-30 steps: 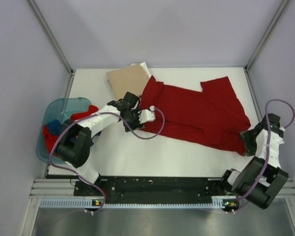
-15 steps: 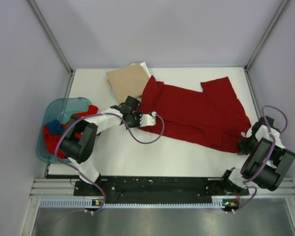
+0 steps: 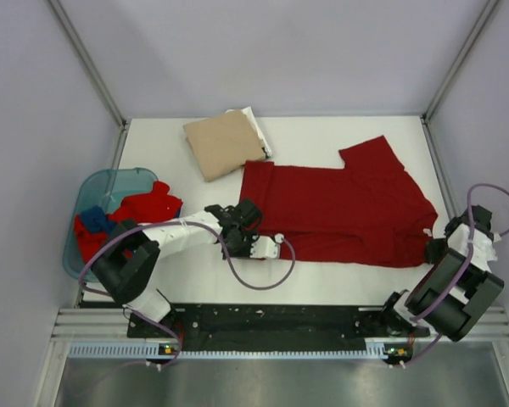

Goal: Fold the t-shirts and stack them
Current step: Fold the flattened tshirt in 1/3 of the way

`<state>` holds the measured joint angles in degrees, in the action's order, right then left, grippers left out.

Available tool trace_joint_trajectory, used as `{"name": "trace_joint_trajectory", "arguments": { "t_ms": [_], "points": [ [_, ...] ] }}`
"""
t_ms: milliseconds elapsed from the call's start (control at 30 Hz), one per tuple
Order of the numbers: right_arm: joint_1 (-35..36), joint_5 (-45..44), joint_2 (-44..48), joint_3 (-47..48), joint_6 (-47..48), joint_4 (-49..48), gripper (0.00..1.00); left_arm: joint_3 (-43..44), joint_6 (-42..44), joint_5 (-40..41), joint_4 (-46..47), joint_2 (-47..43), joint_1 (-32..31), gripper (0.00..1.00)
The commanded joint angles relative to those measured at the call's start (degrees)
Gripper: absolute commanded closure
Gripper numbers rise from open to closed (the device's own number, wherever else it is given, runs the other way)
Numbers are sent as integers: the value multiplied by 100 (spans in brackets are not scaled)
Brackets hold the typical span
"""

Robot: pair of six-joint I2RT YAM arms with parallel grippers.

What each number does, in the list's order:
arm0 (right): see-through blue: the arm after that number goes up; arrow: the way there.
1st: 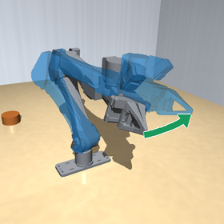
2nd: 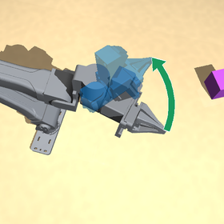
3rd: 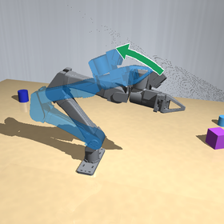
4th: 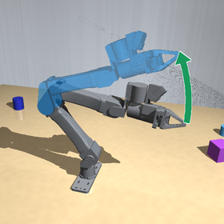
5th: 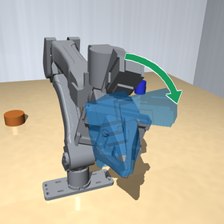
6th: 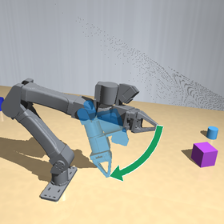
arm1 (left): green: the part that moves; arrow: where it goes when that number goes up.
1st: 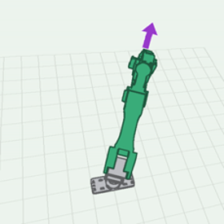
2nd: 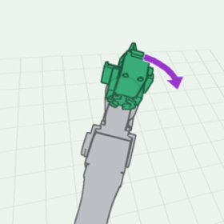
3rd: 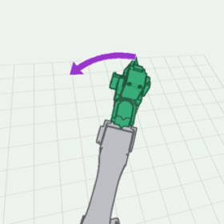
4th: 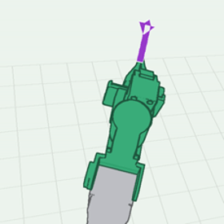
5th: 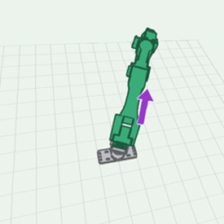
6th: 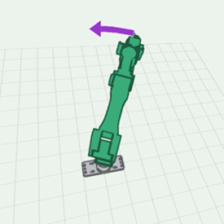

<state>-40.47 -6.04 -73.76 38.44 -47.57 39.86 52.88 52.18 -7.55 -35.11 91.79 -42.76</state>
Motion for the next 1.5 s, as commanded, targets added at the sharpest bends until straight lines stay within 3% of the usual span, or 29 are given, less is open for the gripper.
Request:
{"name": "trace_joint_trajectory", "arguments": {
  "t_ms": [0, 133, 200, 267, 300, 433, 533, 633, 667, 767, 833, 867, 1100, 1167, 1333, 1467],
  "points": [
    [-250, -283, 327, -47, 151, -198, 100, -217, -480, -439, -1479, -459, -364, 100],
    [-418, -196, 116, -29, 143, -197, 100, -261, -735, -791, -1867, -679, -513, 97],
    [-418, -143, -33, 15, 125, -206, 100, -182, -771, -984, -1885, -715, -540, 67],
    [-418, 50, -174, 128, 274, -198, 100, 37, -885, -881, -1902, -706, -505, 54],
    [-418, 164, -235, 181, 379, -189, 100, 194, -903, -775, -1938, -715, -461, 41],
    [-418, 498, -148, 261, 521, -171, 62, 1125, -903, -861, -2070, -689, 362, 36],
    [-383, 893, 185, 243, 529, -128, 51, 1610, -921, -1265, -1921, -444, 1049, 36],
    [45, 633, 756, 348, 599, 83, 40, 1664, -702, -1660, -1868, -92, 1068, 36],
    [257, 291, 958, 445, 635, 232, 32, 1629, -675, -1801, -1772, -4, 1060, 35],
    [873, -187, 1406, 682, 670, 663, 31, 1585, -700, -1725, -1386, 251, 1060, 34],
    [1040, -21, 1705, 735, 670, 804, 1, 1576, -788, -1443, -1095, 427, 1086, 34],
    [1119, 67, 1802, 753, 670, 874, 1, 1567, -797, -1320, -1007, 523, 1103, 34],
    [2103, -108, 2224, 1113, 714, 1717, 2, 1374, -692, -1363, -813, 1034, 1104, 39],
    [2376, 155, 2374, 1017, 627, 1762, 9, 1330, -701, -1433, -795, 1087, 1103, 52],
    [3096, 587, 2577, 394, 232, 1807, 27, 1304, -859, -1433, -716, 955, 1112, 100],
    [3308, 780, 2445, -19, 117, 1535, 35, 1304, -929, -1389, -725, 850, 1147, 100]
  ]
}}
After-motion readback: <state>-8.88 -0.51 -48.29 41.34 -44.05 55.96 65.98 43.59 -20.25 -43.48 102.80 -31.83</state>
